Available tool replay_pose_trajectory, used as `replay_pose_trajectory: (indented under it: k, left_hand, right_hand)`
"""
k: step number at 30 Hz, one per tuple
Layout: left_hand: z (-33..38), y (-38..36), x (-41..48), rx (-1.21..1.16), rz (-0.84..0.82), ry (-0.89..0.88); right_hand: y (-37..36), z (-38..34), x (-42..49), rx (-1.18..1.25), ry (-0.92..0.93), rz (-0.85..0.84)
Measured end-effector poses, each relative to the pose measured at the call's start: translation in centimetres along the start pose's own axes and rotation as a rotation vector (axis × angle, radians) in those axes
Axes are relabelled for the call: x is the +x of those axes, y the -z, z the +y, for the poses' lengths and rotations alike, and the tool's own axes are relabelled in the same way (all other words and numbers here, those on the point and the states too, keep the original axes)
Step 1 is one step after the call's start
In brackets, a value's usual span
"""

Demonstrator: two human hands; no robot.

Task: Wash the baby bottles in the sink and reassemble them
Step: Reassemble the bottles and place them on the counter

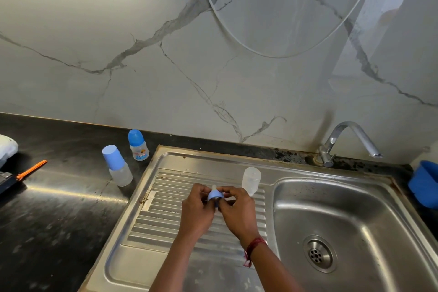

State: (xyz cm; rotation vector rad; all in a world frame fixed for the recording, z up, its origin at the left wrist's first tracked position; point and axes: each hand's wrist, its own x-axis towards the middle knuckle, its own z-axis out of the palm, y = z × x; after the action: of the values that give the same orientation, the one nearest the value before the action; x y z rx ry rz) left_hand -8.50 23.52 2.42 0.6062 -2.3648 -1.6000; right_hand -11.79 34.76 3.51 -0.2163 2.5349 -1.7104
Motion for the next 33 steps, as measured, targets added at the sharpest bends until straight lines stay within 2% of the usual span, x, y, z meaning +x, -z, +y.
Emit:
replay_pose_trajectory:
  k: [3, 4, 5, 9, 11, 15, 18, 23, 25, 29, 33]
  left_hand:
    - [0.8, 0.5, 0.0, -0.536, -0.139, 0.272]
    - [0.9, 0.7, -0.1, -0.673, -0.164, 0.331]
    - [0.9, 0.9, -0.1, -0.707, -0.175, 0.359]
    - [0.3, 0.7, 0.1, -0.591, -0.210, 0.382]
    - [0.1, 0.7, 0.2, -0.644, -0.220, 0.402]
    - [-0.7, 0.6, 0.7, -0.805, -0.131, 0.468]
    - [-1.2, 0.2, 1.2, -0.853, -0.105, 0.508]
    - [-1.7, -0.9, 2.8, -0.957, -0.077, 0.548]
    - [-1.9, -1.2, 3.5, -0.974, -0.067, 0.557]
    - [-1.7, -1.4, 4.1, -0.996, -0.090, 0.540]
    - [-1.5, -1.3, 3.8, -0.982, -0.101, 0.520]
  right_hand:
    - [0.3, -0.1, 0.2, -0.030, -0.003, 0.011]
    - [0.3, 0.0, 0.3, -0.057, 0.002, 0.004]
    - [0.3, 0.1, 0.4, -0.092, 0.017, -0.002]
    - [0.0, 0.6, 0.9, -0.142, 0.071, -0.004]
    - [0.0, 0.9, 1.3, -0.116, 0.065, -0.014]
    - [1.1, 1.4, 2.7, -0.108, 0.047, -0.037]
    - [2.6, 2.1, 4.7, -0.200, 0.089, 0.063]
    - [4.7, 2.3, 7.9, -0.399, 0.079, 0.124]
    - [5.2, 2.1, 8.9, -0.508, 0.074, 0.087]
    - [5.5, 2.1, 10.2, -0.751, -0.028, -0.102]
    - [5.1, 2.6, 10.6, -0.765, -0.085, -0.254]
